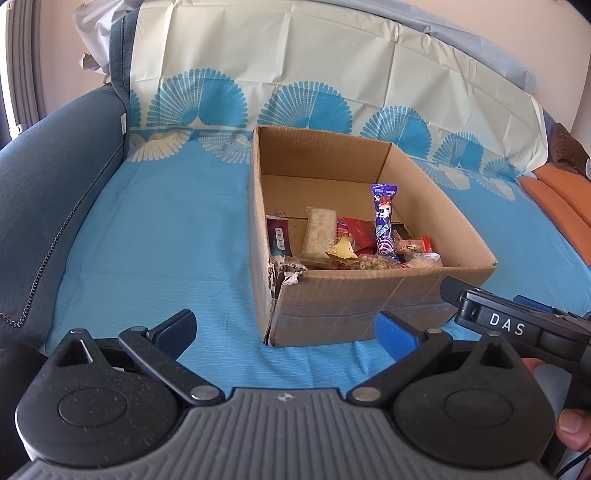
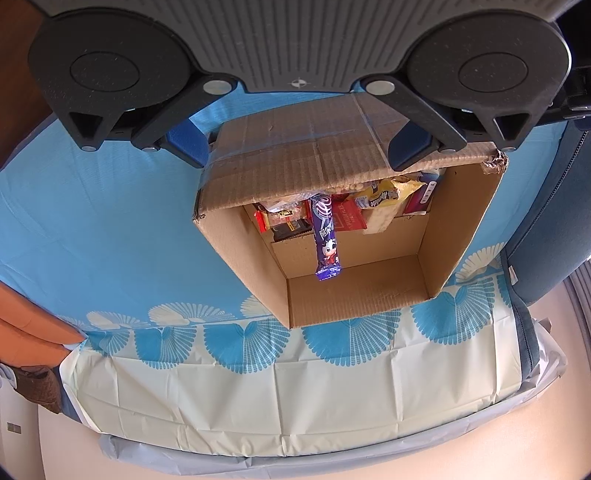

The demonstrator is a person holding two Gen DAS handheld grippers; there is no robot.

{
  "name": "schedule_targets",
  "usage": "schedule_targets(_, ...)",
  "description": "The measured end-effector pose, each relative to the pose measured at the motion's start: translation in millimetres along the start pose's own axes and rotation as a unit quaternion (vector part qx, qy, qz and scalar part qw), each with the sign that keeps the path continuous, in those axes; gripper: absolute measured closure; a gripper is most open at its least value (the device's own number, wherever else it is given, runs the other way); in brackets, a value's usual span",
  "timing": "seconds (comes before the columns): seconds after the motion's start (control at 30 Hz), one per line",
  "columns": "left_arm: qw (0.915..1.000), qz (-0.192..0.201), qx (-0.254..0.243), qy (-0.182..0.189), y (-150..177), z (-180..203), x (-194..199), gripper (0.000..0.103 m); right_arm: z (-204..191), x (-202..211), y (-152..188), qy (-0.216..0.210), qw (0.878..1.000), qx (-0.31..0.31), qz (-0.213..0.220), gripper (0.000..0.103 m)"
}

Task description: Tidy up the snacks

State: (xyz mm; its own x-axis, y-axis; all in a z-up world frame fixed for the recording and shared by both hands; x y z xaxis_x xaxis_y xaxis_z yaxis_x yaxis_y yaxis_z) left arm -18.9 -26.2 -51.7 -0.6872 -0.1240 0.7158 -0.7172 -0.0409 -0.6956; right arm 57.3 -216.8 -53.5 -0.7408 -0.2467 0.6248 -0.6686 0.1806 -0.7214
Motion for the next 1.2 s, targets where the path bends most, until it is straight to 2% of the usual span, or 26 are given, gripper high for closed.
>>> schedule_targets(0.83, 0.9998, 0.014, -0.016, -0.001, -1, 3, 3, 0.000, 0, -1, 0, 0.000, 1.000, 0.000, 0.000, 0.001)
schedule_targets(1.2, 0.9974, 0.062, -0.037, 0.009, -10, 7, 16, 0.000, 1, 0, -1, 0.000, 1.000, -0.003, 0.002, 0.001)
Point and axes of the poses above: each gripper's, at about its wrist camera, not at the fingertips, and x roughly against the way its jaws point, z to its right, y to its underside, the point moved 10 cm from there along -x, roughly the way its jaws point, and after that the axes turned 12 degrees about -x, right-handed, at the moved point
